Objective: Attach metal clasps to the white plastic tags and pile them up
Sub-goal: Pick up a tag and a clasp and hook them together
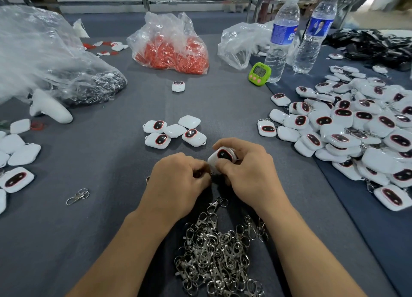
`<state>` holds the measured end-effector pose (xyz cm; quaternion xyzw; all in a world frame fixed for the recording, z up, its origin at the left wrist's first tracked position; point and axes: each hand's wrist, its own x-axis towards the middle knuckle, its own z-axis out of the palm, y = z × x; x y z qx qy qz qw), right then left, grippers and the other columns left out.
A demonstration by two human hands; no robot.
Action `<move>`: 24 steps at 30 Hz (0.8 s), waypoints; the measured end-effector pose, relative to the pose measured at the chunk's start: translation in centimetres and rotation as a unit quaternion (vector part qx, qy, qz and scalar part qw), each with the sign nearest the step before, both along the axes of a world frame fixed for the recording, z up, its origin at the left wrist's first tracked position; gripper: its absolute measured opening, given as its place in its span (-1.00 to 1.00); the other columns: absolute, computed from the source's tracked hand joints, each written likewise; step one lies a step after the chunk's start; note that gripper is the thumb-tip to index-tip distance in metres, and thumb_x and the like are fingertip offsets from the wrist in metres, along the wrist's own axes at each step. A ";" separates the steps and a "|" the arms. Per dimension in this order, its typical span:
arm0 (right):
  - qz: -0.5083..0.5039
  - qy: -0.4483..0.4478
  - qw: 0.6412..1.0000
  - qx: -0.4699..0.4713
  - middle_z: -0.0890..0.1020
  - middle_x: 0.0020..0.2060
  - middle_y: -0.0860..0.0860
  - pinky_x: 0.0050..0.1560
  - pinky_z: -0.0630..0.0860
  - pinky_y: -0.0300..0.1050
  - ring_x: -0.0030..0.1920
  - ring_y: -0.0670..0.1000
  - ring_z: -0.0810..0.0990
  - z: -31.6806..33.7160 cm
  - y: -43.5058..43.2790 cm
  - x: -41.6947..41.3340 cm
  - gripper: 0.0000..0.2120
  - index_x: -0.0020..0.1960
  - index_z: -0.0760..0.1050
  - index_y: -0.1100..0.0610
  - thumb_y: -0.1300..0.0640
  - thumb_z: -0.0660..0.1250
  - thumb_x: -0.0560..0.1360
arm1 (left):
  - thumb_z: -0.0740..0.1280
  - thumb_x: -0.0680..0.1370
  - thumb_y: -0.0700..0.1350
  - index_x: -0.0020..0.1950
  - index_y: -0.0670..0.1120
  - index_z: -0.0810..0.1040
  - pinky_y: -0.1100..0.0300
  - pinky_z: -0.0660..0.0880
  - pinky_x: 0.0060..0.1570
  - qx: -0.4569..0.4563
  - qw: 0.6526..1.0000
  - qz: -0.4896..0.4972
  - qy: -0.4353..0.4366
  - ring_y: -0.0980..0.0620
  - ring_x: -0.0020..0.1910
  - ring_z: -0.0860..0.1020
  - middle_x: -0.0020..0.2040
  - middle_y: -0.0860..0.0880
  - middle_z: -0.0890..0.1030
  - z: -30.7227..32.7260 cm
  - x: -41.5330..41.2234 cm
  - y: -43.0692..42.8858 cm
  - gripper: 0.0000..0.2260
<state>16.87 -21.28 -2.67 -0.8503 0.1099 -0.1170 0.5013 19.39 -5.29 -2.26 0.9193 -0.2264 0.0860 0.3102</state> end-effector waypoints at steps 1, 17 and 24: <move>0.001 0.001 1.000 -0.001 0.67 -0.25 -0.13 -0.13 0.58 -0.16 -0.30 -0.10 0.57 0.0 0.0 0.0 -0.73 -0.01 0.63 -0.21 0.16 0.45 0.47 | 0.49 0.46 -0.02 -0.06 0.12 0.75 0.11 0.36 -0.19 0.002 1.000 0.001 -0.004 0.03 -0.21 0.53 -0.26 0.02 0.62 0.0 -0.1 0.0 -0.91; -0.010 0.011 1.000 0.019 0.61 -0.47 -0.16 -0.31 0.50 -0.26 -0.44 -0.10 0.57 0.4 -0.1 -0.3 -0.76 -0.10 0.65 -0.18 0.18 0.44 0.39 | 0.49 0.42 0.01 -0.19 0.10 0.71 0.31 0.40 -0.32 -0.017 1.000 0.023 -0.005 0.11 -0.28 0.54 -0.41 0.12 0.59 -0.1 0.0 0.1 -0.98; -0.012 0.035 0.952 0.305 0.61 -0.40 0.20 -0.56 0.29 -0.23 -0.57 0.02 0.43 1.1 -0.7 -0.2 -0.79 -0.08 0.67 0.09 0.37 0.37 0.47 | 0.57 0.40 -0.10 -0.17 0.16 0.72 0.44 0.39 -0.38 -0.204 0.977 0.026 0.062 0.23 -0.45 0.51 -0.35 0.19 0.65 0.1 -0.3 -0.5 -0.85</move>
